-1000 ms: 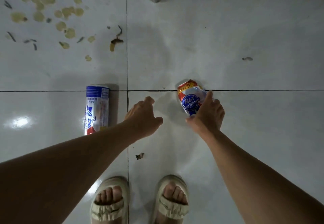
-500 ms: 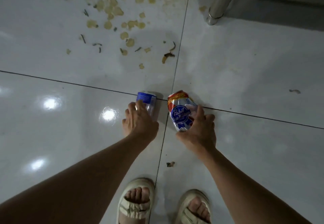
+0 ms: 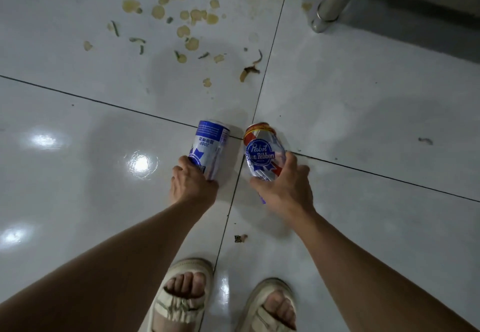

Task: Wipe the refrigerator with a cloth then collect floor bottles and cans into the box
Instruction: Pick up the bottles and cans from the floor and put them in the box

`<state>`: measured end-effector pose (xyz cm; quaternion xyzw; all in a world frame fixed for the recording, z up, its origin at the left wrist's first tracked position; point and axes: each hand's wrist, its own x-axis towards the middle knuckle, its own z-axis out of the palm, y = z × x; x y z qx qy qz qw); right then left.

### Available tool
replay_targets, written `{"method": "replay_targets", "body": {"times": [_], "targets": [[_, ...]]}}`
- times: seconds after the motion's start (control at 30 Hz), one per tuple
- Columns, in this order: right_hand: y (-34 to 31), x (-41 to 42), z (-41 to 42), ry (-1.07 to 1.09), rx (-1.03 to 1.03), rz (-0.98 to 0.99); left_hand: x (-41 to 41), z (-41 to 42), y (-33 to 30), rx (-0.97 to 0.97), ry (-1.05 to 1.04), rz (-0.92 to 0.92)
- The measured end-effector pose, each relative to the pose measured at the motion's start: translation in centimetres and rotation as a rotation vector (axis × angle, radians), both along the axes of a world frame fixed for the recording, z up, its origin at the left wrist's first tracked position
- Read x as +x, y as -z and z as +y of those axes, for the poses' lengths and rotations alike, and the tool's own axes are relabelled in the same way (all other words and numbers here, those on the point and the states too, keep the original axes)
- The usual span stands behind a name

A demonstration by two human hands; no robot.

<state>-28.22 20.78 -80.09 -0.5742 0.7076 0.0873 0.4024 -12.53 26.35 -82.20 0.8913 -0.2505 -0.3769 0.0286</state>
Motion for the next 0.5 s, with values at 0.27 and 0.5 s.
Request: {"method": "replay_targets", "body": {"times": [0.27, 0.5], "targets": [[-12.0, -1.5, -1.1, 0.063, -0.035, -0.007, -0.2, -2.5, -13.1, -0.029, 0.123, 0.0], [-27.3, -3.1, -2.1, 0.059, -0.091, 0.025, -2.9, -5.7, -29.4, -0.088, 0.19, 0.095]]}}
